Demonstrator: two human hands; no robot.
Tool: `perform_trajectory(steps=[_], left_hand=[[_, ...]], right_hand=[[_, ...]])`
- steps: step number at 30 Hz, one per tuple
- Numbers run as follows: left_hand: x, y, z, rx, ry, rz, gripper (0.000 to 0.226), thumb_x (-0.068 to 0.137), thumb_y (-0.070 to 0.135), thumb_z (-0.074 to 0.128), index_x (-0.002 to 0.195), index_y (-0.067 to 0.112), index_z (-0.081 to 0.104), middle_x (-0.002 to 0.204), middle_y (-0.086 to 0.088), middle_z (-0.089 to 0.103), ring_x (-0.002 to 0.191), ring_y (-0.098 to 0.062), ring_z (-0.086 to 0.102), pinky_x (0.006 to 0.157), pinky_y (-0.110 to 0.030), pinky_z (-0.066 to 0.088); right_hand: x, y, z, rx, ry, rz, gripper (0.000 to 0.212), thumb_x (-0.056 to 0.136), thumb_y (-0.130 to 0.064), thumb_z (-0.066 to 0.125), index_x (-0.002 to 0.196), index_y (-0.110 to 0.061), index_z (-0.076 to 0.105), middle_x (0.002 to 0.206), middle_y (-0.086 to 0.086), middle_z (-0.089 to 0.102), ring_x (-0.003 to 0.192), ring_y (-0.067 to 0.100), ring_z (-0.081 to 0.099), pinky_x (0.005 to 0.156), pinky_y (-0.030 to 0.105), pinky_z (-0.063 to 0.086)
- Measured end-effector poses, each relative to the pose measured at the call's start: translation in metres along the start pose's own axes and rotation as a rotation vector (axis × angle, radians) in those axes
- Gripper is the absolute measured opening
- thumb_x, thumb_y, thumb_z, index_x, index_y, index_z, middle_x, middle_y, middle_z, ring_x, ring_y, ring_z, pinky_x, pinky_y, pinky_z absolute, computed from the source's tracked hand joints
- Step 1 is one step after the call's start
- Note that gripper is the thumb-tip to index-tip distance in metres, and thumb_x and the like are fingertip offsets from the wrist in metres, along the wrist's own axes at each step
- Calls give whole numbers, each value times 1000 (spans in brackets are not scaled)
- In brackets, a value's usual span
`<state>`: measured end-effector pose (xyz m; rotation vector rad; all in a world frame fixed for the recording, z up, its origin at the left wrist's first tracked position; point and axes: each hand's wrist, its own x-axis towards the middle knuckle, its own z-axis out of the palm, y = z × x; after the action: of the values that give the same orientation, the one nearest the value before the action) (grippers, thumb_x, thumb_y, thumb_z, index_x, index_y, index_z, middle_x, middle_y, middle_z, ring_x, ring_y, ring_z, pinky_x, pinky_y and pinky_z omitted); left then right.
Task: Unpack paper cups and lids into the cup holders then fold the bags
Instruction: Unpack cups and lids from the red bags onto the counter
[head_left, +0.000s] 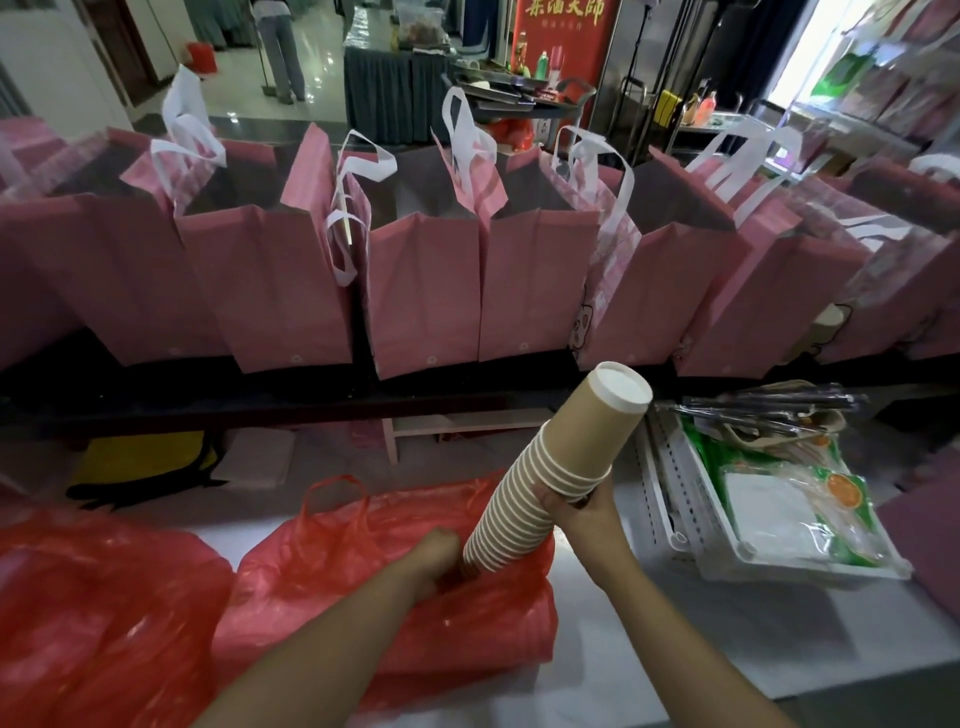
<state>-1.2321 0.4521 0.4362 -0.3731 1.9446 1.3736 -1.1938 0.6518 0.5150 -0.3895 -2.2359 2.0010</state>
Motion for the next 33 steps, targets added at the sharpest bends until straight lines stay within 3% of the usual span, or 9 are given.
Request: perform_trajectory(steps=[7,13,18,21,24,26,29,31,33], left_hand=[[-30,44,-7,-218,24,50,30,87,-11,40,88,3,67,65,-15,58,40,-19,57,39,-22,44],[-53,72,-39,-289,137,61,19,88,1,44,80,13,57,73,-12,55,62,-22,55,62,-29,45],[-73,67,-63,-391,236,89,24,92,4,50,102,-10,68,89,-20,69,83,-27,65,83,-43,56],[-91,56,-78,-405,299,95,26,91,1,54,109,-13,67,94,-23,72,84,-27,69,80,-41,60],[-112,34,-96,-325,301,160,25,92,2,60,115,-7,67,95,-14,71,81,-20,69,72,-31,58],[-127,10,-110,-223,307,249,40,93,5,62,132,10,59,117,-7,68,97,-24,69,83,-36,59],[-158,-28,-132,8,367,498,65,80,20,73,137,39,51,122,15,65,107,-11,67,80,-29,59],[-180,-54,-146,34,428,580,78,69,20,80,141,32,49,123,8,68,111,-12,67,86,-40,60],[-204,-91,-167,70,554,606,88,63,23,85,141,34,46,121,14,68,109,-7,67,85,-34,59]], right_hand=[[11,-35,-6,115,-84,-102,81,66,-44,89,134,-34,46,125,-19,66,118,4,63,87,15,53],[26,-73,1,225,-149,-176,91,62,-53,91,137,-32,44,127,-14,66,118,10,65,88,23,55],[35,-93,17,276,-184,-226,94,62,-54,90,140,-34,42,130,-13,65,120,13,64,93,36,55],[27,-107,37,253,-252,-291,83,70,-53,87,139,-36,43,132,-17,63,122,7,62,91,20,53],[9,-119,63,241,-299,-333,79,75,-45,86,139,-28,44,133,-10,64,123,12,62,94,20,52],[-7,-123,84,230,-335,-353,80,75,-43,86,140,-22,44,133,-6,64,123,15,62,95,23,52],[-37,-131,123,245,-416,-366,83,75,-40,86,142,-21,42,135,-3,63,124,18,62,100,33,53],[-63,-138,154,271,-473,-361,82,74,-36,86,141,-21,42,133,-2,64,123,19,62,99,38,54],[-93,-143,190,273,-524,-368,84,73,-37,86,142,-21,41,131,-5,65,121,17,63,93,29,55]])
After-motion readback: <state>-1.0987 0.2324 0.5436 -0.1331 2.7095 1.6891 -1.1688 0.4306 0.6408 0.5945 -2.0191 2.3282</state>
